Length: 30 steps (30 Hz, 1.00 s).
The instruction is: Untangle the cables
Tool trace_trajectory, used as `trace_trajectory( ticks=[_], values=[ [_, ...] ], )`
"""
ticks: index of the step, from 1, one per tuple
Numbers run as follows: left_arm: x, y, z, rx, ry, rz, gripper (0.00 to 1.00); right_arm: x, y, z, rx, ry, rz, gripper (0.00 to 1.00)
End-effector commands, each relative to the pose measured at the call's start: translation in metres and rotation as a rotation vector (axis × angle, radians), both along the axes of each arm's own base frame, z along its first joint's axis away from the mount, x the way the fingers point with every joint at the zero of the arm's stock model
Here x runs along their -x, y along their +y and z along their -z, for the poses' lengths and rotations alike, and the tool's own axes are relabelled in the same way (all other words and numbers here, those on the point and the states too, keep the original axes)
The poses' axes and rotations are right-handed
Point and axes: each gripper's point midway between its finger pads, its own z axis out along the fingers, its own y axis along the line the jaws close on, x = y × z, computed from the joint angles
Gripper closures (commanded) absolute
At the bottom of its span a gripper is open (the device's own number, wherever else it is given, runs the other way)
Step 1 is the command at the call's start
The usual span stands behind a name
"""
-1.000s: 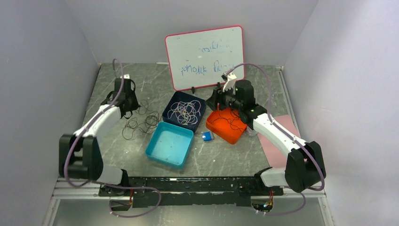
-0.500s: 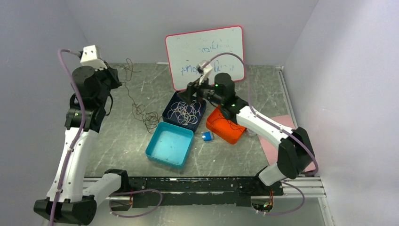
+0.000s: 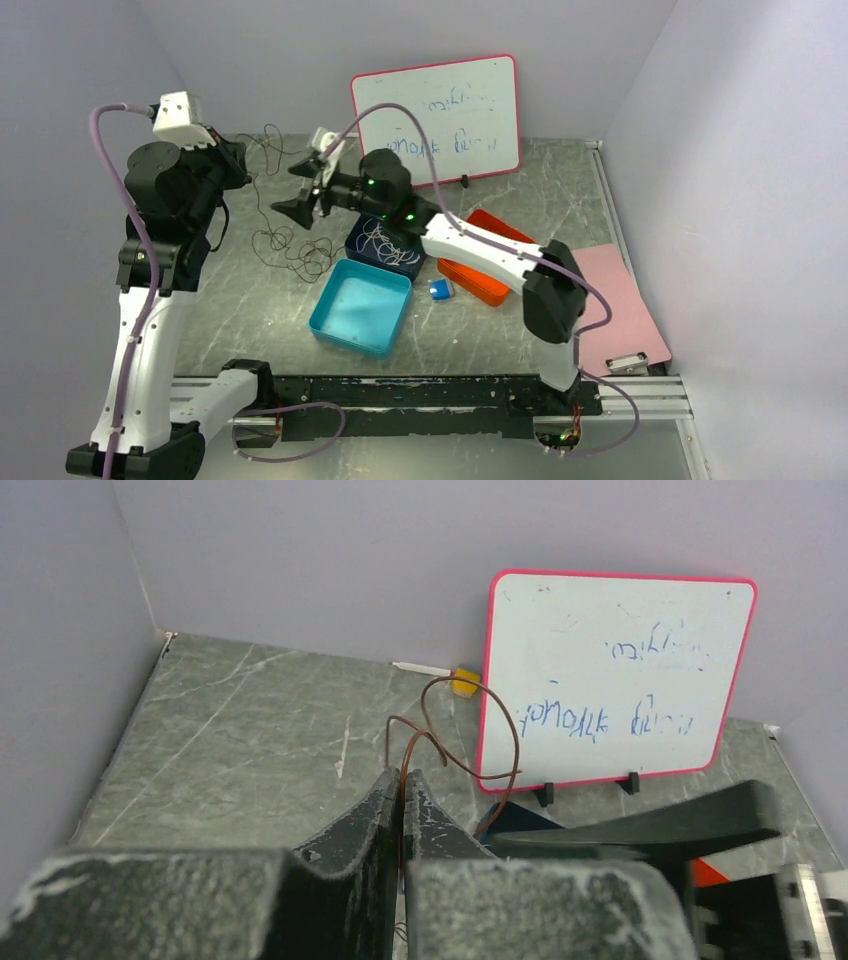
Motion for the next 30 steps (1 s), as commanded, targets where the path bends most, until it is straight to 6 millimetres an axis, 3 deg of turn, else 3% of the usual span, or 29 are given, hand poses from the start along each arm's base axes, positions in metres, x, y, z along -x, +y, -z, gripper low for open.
trace_trajectory(
  ticks=[1, 3, 6, 9, 16, 20, 26, 30],
  values=[
    [0.017, -0.008, -0.022, 0.041, -0.055, 0.055, 0.93, -0.010, 0.037, 0.000, -0.018, -0.046, 0.005, 0.20],
    [0.023, -0.011, -0.032, 0.058, -0.083, 0.068, 0.93, -0.024, 0.053, 0.017, 0.000, -0.014, 0.023, 0.20],
    [0.032, -0.011, -0.045, 0.087, -0.125, 0.070, 0.93, -0.037, 0.073, 0.026, -0.003, 0.003, 0.025, 0.24],
    [0.041, -0.009, -0.063, 0.103, -0.171, 0.061, 0.93, -0.045, 0.088, 0.053, 0.026, 0.046, 0.018, 0.31],
    [0.060, -0.004, -0.115, 0.114, -0.291, 0.046, 0.93, -0.036, 0.092, 0.102, 0.071, 0.161, -0.025, 0.63],
    [0.065, -0.003, -0.147, 0.110, -0.366, 0.048, 0.93, -0.021, 0.094, 0.142, 0.131, 0.244, -0.071, 0.74],
    [0.063, 0.001, -0.178, 0.077, -0.424, 0.030, 0.93, -0.002, 0.086, 0.206, 0.230, 0.335, -0.084, 0.75],
    [0.063, 0.003, -0.189, 0.060, -0.447, 0.024, 0.93, 0.001, 0.075, 0.220, 0.255, 0.350, -0.061, 0.70]
  ],
)
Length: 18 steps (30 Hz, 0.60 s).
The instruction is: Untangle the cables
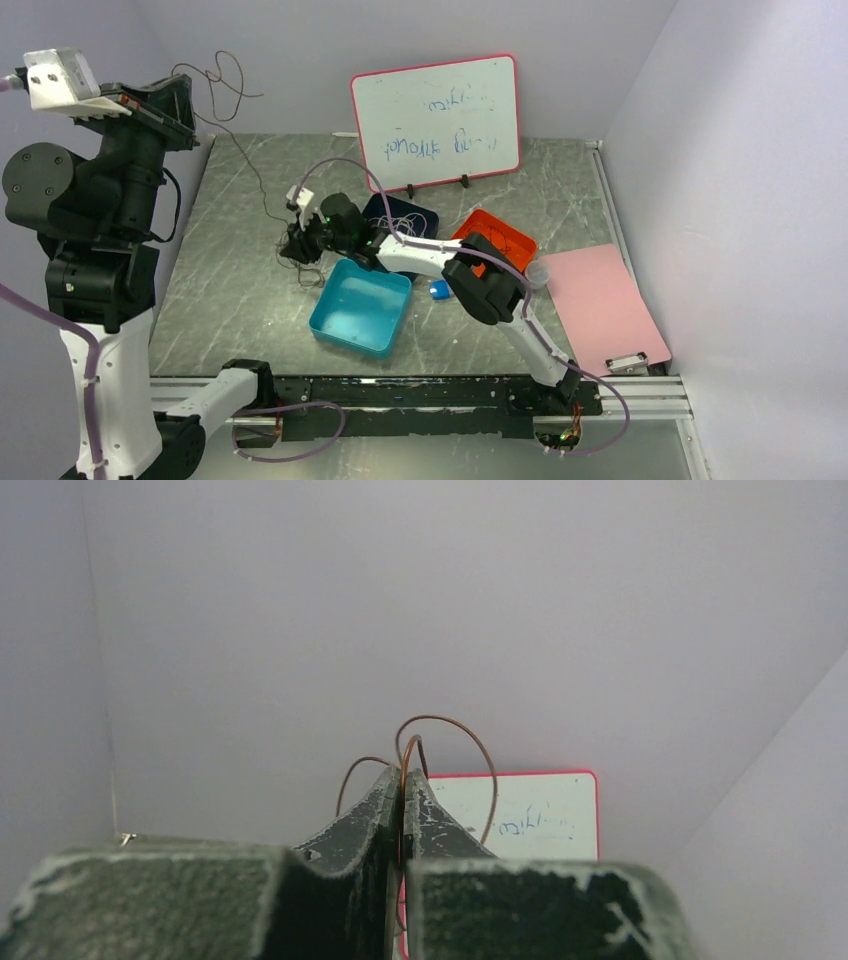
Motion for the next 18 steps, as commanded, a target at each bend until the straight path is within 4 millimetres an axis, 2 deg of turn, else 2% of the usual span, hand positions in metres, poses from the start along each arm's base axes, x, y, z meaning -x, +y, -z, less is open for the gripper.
trace_trajectory(
  ticks=[1, 7, 12, 15, 18],
  values=[
    [0.002, 0.006, -0.021, -0.025, -0.056, -0.033, 0.92, 0.006, -0.005, 0.007, 0.001, 0.004, 0.008, 0.69],
    [0.003, 0.007, -0.043, -0.049, -0.107, -0.045, 0.92, 0.010, -0.010, 0.030, 0.033, 0.039, 0.009, 0.67],
    [0.003, 0.007, -0.074, -0.074, -0.184, -0.051, 0.91, 0.014, -0.013, 0.057, 0.051, 0.105, 0.023, 0.61],
    [0.004, 0.003, -0.091, -0.093, -0.230, -0.038, 0.90, 0.014, -0.016, 0.062, 0.059, 0.108, 0.035, 0.56],
    [0.009, 0.000, -0.106, -0.109, -0.289, -0.027, 0.89, 0.014, -0.018, 0.057, 0.056, 0.097, 0.036, 0.53]
  ],
)
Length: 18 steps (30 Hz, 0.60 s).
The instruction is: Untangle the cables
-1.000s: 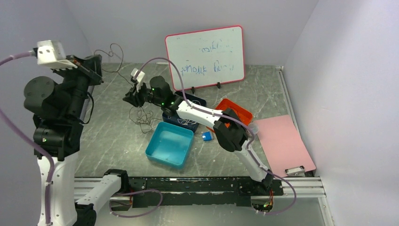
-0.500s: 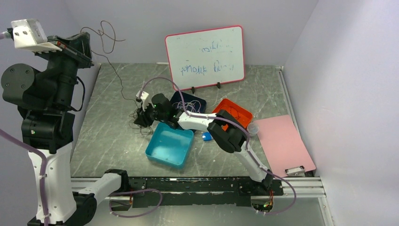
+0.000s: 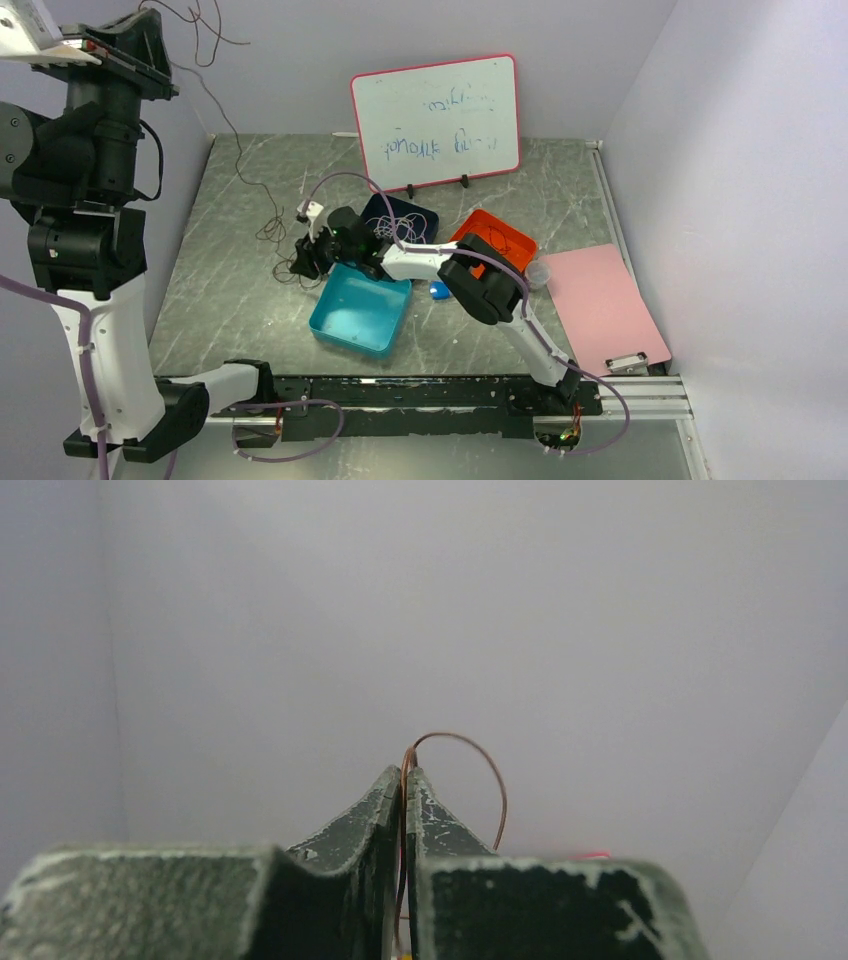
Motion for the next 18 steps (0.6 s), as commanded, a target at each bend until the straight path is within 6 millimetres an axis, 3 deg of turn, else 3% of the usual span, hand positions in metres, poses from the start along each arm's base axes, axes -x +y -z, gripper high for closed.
trace_trajectory(
  ticks=[1, 3, 6, 9, 13, 15, 18],
  values=[
    [0.018, -0.003, -0.038, -0.045, -0.143, 0.009, 0.88, 0.000, 0.000, -0.001, -0.014, -0.011, 0.013, 0.51],
    [0.020, -0.003, -0.044, -0.056, -0.167, 0.007, 0.88, -0.003, -0.002, -0.014, -0.027, -0.036, 0.020, 0.49],
    [0.021, -0.003, -0.044, -0.073, -0.170, -0.001, 0.88, -0.009, -0.012, -0.050, -0.059, -0.113, 0.061, 0.43],
    [0.014, 0.001, -0.029, -0.074, -0.130, -0.020, 0.88, -0.015, -0.032, -0.100, -0.114, -0.206, 0.131, 0.34],
    [0.012, 0.006, -0.006, -0.069, -0.075, -0.047, 0.89, -0.014, -0.063, -0.164, -0.174, -0.299, 0.193, 0.31],
    [0.008, 0.007, 0.009, -0.067, -0.034, -0.050, 0.91, -0.014, -0.077, -0.182, -0.180, -0.322, 0.219, 0.31],
    [0.000, 0.007, 0.039, -0.061, 0.052, -0.049, 0.91, -0.013, -0.092, -0.189, -0.148, -0.317, 0.233, 0.31]
  ],
)
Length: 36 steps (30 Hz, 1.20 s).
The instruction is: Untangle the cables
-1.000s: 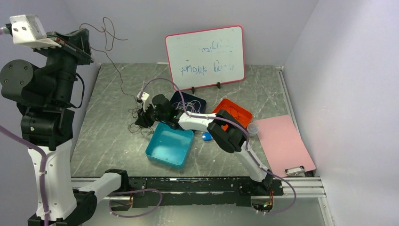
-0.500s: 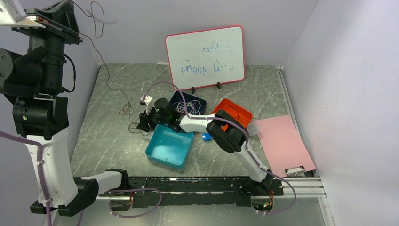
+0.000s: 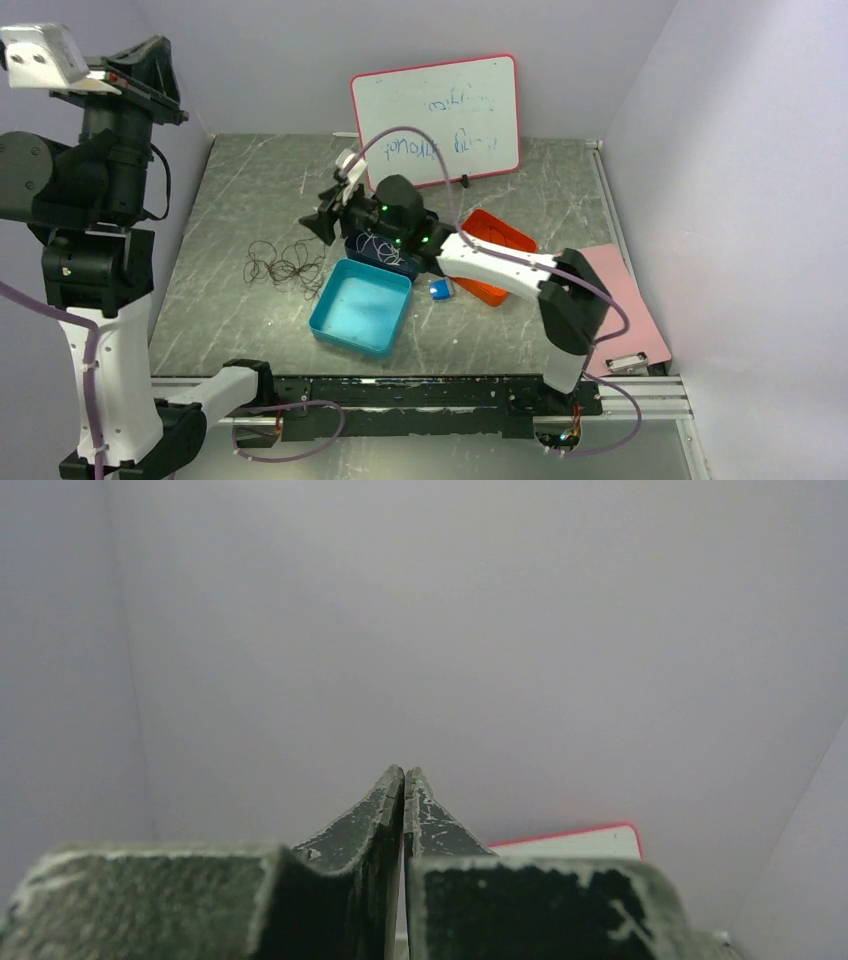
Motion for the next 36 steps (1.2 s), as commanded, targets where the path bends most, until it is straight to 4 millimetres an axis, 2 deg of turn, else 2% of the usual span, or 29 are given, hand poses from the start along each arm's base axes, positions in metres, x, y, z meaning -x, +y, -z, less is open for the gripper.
trace_trajectory(
  ticks=[1, 5, 8, 9, 14, 18, 21, 27, 30, 36],
  values=[
    [-0.011, 0.007, 0.041, 0.008, 0.116, -0.034, 0.91, -0.008, -0.025, -0.012, 0.031, -0.033, 0.075, 0.31],
    [-0.031, 0.011, 0.108, 0.091, 0.332, -0.060, 0.91, -0.012, -0.041, -0.009, 0.062, -0.002, 0.136, 0.30],
    [-0.042, 0.010, 0.171, 0.154, 0.530, -0.068, 0.91, -0.017, -0.055, -0.002, 0.091, 0.037, 0.195, 0.30],
    [-0.045, 0.008, 0.202, 0.177, 0.620, -0.065, 0.91, -0.017, -0.059, 0.001, 0.098, 0.052, 0.210, 0.30],
    [-0.041, -0.019, 0.299, 0.282, 0.879, 0.045, 0.87, -0.016, -0.080, 0.017, 0.136, 0.102, 0.263, 0.30],
    [-0.043, -0.039, 0.360, 0.306, 1.028, 0.130, 0.90, -0.014, -0.100, 0.038, 0.163, 0.156, 0.318, 0.30],
    [-0.046, -0.048, 0.385, 0.310, 1.076, 0.178, 0.93, -0.016, -0.117, 0.045, 0.165, 0.189, 0.366, 0.31],
    [-0.059, -0.056, 0.409, 0.296, 1.147, 0.208, 0.93, -0.018, -0.141, 0.054, 0.177, 0.218, 0.433, 0.32],
    [-0.064, -0.058, 0.425, 0.285, 1.209, 0.214, 0.93, -0.019, -0.147, 0.057, 0.184, 0.227, 0.457, 0.32],
    [-0.072, -0.056, 0.476, 0.205, 1.327, 0.140, 0.92, -0.020, -0.152, 0.066, 0.200, 0.246, 0.478, 0.32]
  ],
)
